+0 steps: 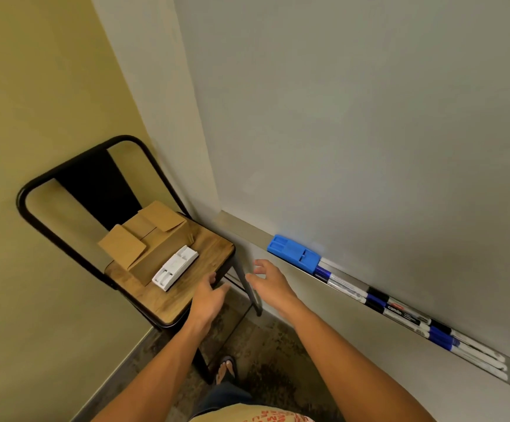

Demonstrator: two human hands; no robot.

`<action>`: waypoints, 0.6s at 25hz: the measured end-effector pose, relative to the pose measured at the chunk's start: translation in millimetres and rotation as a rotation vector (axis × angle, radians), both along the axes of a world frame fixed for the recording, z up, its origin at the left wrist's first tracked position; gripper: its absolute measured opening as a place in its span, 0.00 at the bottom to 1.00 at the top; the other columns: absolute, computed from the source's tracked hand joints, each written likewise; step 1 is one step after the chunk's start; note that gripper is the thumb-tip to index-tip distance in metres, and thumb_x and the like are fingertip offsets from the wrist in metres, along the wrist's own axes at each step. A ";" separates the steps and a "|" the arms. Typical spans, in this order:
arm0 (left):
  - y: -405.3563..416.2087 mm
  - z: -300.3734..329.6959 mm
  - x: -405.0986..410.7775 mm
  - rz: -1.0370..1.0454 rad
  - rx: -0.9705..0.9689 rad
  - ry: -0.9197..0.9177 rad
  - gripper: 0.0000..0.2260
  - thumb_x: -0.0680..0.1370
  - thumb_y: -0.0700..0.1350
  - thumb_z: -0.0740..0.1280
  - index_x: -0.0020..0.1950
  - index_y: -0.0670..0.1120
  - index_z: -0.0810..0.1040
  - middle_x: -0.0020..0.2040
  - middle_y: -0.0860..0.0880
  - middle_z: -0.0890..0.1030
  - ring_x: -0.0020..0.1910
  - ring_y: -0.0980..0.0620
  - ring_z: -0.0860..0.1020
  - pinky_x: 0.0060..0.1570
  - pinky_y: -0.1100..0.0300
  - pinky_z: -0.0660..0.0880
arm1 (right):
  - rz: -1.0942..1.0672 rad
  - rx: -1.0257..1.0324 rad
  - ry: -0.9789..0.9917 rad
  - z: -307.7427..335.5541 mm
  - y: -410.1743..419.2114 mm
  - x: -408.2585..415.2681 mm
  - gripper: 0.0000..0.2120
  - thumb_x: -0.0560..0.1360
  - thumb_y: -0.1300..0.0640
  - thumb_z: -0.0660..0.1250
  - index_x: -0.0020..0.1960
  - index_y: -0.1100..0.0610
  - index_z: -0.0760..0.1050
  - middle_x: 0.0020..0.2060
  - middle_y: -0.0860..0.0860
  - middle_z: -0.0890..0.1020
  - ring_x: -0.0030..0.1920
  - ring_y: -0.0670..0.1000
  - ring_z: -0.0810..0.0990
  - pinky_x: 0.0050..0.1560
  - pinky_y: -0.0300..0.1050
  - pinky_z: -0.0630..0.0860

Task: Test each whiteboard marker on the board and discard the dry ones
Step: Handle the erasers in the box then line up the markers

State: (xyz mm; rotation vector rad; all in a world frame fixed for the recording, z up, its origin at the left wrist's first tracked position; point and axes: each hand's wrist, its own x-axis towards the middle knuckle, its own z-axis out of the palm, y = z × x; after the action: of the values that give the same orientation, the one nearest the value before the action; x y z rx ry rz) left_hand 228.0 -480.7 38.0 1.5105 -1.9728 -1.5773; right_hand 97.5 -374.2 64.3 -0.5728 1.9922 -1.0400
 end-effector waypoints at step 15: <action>-106.0 -28.9 40.9 0.486 0.007 0.100 0.19 0.81 0.42 0.63 0.72 0.46 0.69 0.70 0.47 0.73 0.67 0.48 0.72 0.65 0.55 0.69 | 0.296 0.153 -0.015 -23.7 -151.9 2.1 0.25 0.79 0.50 0.66 0.74 0.47 0.65 0.66 0.46 0.75 0.63 0.49 0.76 0.67 0.52 0.75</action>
State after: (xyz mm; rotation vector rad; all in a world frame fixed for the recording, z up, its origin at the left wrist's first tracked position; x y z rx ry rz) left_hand 269.0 -586.7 9.1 1.7091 -1.4038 -1.4140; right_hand 99.5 -526.1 40.6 -0.7475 1.8838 -0.7040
